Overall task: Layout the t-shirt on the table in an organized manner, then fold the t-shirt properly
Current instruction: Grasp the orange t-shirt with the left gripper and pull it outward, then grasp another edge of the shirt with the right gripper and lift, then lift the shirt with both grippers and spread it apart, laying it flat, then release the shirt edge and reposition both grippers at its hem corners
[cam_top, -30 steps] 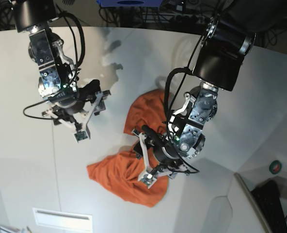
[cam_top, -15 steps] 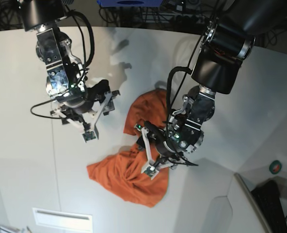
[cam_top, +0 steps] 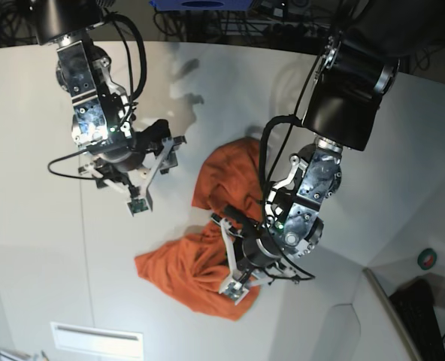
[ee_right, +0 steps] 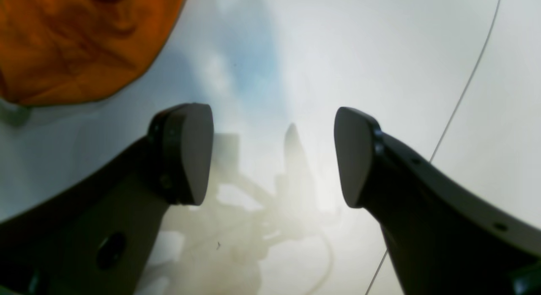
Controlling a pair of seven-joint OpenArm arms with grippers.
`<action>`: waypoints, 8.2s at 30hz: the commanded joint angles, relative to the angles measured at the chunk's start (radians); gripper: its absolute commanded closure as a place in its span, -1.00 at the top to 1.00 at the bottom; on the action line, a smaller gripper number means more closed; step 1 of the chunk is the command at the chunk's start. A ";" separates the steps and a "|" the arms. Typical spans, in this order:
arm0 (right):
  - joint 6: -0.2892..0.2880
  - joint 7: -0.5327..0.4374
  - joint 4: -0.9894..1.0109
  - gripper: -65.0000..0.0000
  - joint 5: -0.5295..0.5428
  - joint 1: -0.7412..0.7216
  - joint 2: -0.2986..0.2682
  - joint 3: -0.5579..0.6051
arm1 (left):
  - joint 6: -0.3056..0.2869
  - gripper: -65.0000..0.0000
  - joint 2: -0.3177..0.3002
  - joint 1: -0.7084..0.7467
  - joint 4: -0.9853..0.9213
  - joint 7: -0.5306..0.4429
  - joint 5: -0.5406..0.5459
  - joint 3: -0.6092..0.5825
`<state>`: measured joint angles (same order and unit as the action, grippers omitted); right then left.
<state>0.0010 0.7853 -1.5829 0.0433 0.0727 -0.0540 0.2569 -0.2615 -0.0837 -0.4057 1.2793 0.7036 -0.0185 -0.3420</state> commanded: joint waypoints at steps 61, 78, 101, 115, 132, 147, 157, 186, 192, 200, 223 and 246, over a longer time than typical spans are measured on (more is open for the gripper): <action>-0.086 -0.366 0.755 -0.45 0.378 -0.460 0.181 0.150 | 0.012 -1.00 -0.224 0.232 0.641 0.221 -0.013 0.469; -0.078 -0.195 0.424 -1.00 0.378 -0.301 0.062 0.144 | 0.012 -1.00 -0.255 0.230 0.491 0.218 -0.014 0.467; -0.086 -0.002 0.189 -1.00 0.372 -0.896 -0.372 -0.106 | 0.018 -1.00 -0.061 -0.594 -0.238 0.040 -0.014 0.028; -0.086 0.018 0.137 -1.00 0.373 -0.623 -0.427 -0.109 | 0.018 -1.00 -0.083 -0.276 0.179 0.150 -0.014 0.021; -0.086 -0.192 0.261 -1.00 0.370 -0.035 -0.280 -0.147 | 0.058 -1.00 -0.166 0.324 0.079 0.047 -0.013 0.168; -0.078 -0.183 0.068 -0.93 0.376 0.201 -0.272 -0.146 | 0.058 -0.81 -0.159 0.580 0.291 0.051 -0.007 0.347; -0.078 -0.192 -0.211 -0.17 0.376 0.387 -0.271 -0.236 | 0.057 0.03 -0.158 0.726 0.472 0.049 -0.002 0.484; -0.204 -0.232 0.399 -1.00 0.370 0.055 -0.169 -0.555 | 0.058 -1.00 -0.041 0.354 -0.162 -0.101 -0.013 0.596; -0.074 -0.232 0.352 -1.00 0.373 0.137 -0.166 -0.555 | 0.058 -1.00 -0.041 0.394 -0.160 -0.101 -0.013 0.599; 0.032 -0.229 0.167 -1.00 0.373 0.289 -0.116 -0.552 | 0.058 -1.00 -0.041 0.390 -0.126 -0.103 -0.013 0.597; 0.032 -0.232 -0.142 -1.00 0.378 0.395 -0.082 -0.557 | 0.055 -1.00 -0.074 0.653 0.395 -0.100 -0.002 0.760; -0.454 -0.226 -0.144 0.02 0.379 0.391 0.081 -0.825 | -0.124 -0.02 -0.075 0.841 0.204 -0.095 0.691 0.958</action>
<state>-0.4442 0.5770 -1.7088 0.4122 0.4610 0.0357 -0.5602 -0.3786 -0.1436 0.4328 1.4635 0.6292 0.6598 0.6090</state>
